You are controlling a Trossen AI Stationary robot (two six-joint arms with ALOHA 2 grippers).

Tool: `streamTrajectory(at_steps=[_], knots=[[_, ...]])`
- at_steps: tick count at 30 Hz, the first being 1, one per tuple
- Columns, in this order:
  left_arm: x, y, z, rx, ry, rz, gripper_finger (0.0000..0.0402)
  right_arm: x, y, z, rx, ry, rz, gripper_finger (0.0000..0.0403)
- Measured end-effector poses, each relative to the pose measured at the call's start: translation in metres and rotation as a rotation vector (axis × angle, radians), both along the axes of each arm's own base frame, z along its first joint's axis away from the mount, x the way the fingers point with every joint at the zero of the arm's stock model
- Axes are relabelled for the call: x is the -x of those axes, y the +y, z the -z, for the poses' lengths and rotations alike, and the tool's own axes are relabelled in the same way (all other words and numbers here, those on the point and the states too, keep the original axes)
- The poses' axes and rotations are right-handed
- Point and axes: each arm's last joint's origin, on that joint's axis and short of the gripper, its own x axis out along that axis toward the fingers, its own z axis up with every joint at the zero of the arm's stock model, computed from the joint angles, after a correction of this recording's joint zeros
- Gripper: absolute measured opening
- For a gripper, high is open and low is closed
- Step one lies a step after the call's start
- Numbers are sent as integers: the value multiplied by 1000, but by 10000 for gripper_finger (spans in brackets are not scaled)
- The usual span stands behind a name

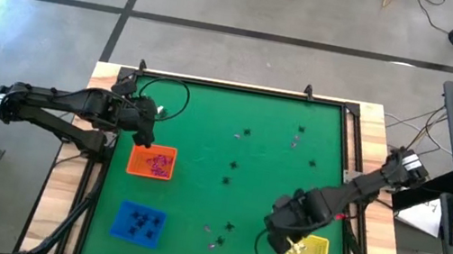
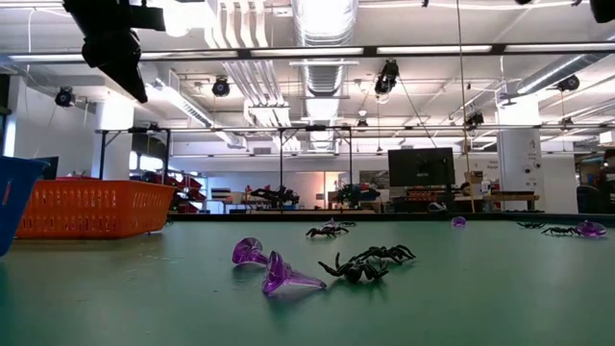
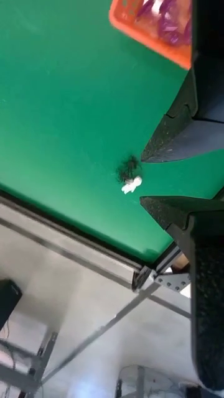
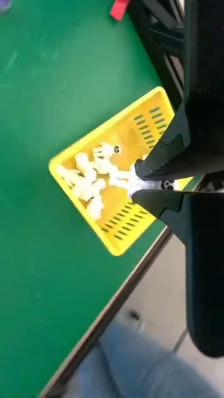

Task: Sort Halloween decoration
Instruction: Put the white skeleton toy into the yellow bin

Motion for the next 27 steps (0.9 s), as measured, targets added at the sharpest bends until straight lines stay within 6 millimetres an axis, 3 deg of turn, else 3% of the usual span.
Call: streamTrajectory(at_steps=[5,14,27], knots=[[0,-1,1,28,41,66,79,9,13,7,-11,-26,-172,12],[-1,-1,1,50,0,29,79,28,36,30,22,-83,-417,12],[-3,-3,1,154,-85,-29,79,41,46,39,102,-79,-446,13]])
